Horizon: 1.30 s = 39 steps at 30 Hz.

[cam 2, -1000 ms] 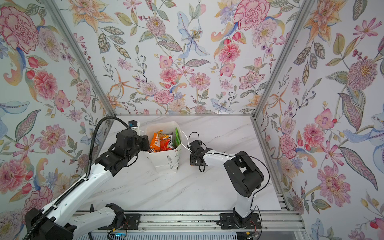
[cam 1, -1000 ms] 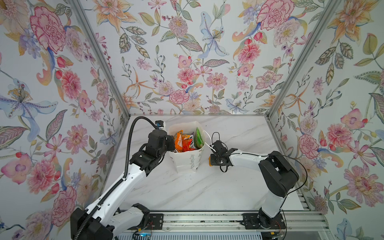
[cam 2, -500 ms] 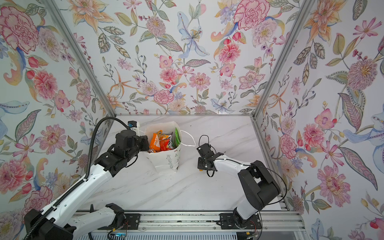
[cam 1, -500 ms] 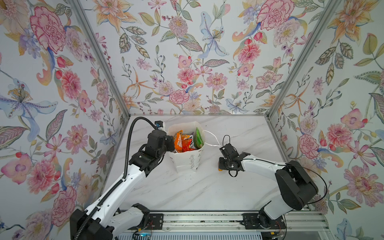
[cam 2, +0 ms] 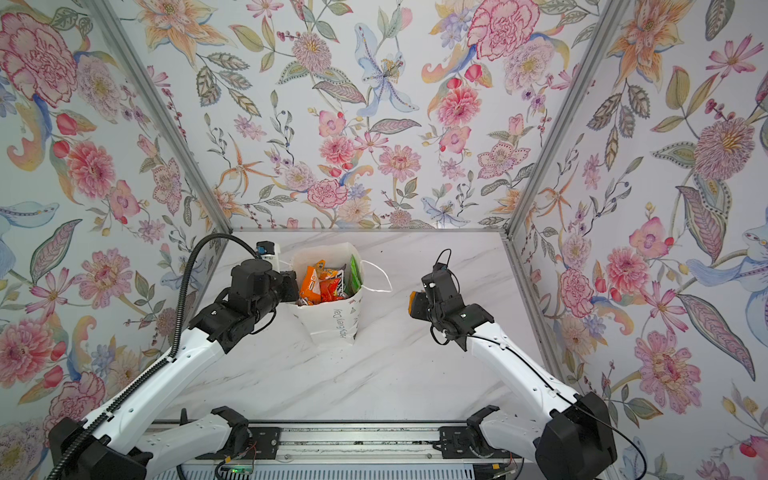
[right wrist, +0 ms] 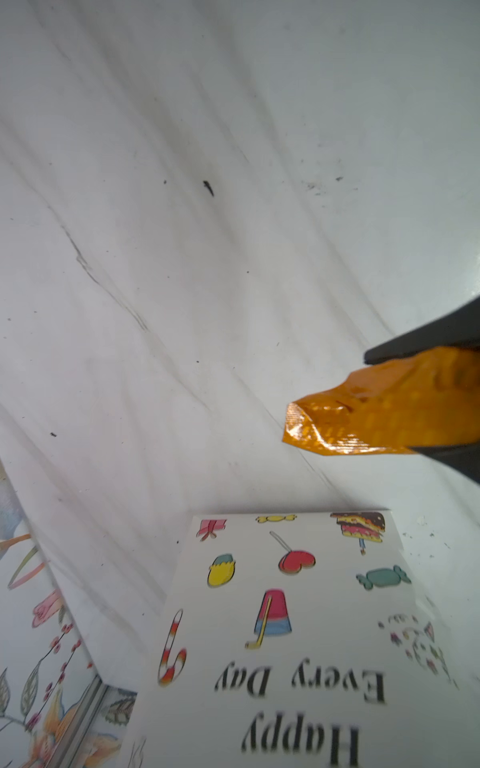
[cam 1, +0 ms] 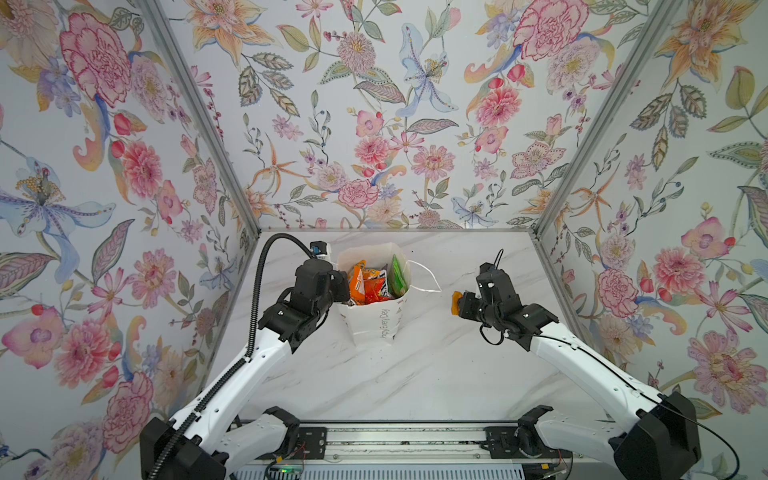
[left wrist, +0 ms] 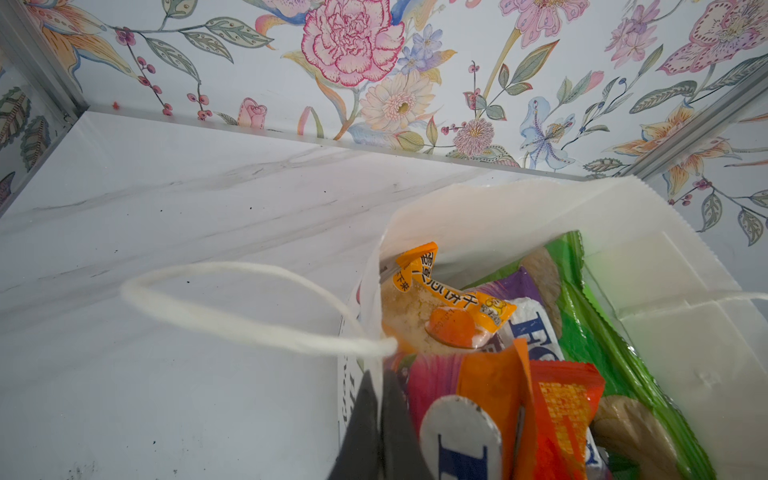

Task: Place the snacks into the paper bag
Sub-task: 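Carry the orange candy with the right gripper over the bag, then lower the orange candy into the bag and open the right gripper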

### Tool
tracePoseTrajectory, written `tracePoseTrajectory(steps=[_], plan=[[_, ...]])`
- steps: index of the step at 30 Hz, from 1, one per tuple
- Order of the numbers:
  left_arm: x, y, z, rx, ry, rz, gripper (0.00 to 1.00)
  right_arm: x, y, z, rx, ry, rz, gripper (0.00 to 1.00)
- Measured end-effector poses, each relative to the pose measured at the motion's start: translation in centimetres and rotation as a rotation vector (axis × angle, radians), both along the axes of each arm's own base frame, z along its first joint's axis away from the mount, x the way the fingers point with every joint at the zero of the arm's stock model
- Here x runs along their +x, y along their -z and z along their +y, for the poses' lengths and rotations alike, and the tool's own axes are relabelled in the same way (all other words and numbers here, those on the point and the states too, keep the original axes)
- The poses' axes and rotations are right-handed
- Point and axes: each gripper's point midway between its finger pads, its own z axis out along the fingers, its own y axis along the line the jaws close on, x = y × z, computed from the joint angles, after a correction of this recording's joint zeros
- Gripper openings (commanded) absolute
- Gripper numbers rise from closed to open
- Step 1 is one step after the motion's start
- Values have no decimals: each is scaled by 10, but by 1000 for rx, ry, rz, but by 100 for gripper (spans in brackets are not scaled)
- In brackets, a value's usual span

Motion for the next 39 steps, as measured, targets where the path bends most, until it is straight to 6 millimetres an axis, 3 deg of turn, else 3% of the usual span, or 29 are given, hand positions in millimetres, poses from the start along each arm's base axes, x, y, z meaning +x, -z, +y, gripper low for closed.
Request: tracePoseTrajectory(steps=[4,8,11,14,18,23,27,30,35,39], plan=[[1,-1,-1,0,1,2,0,8,-82,7,51,-19,-169,3],[1,-1,-1,0,3,5,0,-4,-152,29,96,-87,-314,3],[1,-1,-2,-1,5,5,0,-20,-185,59,115,-178,-377,4],[1,0,-2,-2,9,7,0,-28,-202,86,113,-248,-406,4],[1,0,-4,-7,18,9,0,-28,-201,122,84,-321,-401,4],[1,-2,-7,-14,31,10,0,-23,-184,175,17,-420,-359,4],[1,-3,-7,-13,32,11,0,-18,-169,204,-31,-468,-328,4],[0,-3,-9,-18,42,15,0,-13,-151,217,-71,-484,-292,5],[0,-3,-9,-19,45,16,0,-6,-115,221,-159,-480,-217,8],[0,-3,-9,-20,45,16,0,-1,-94,223,-205,-487,-173,24]])
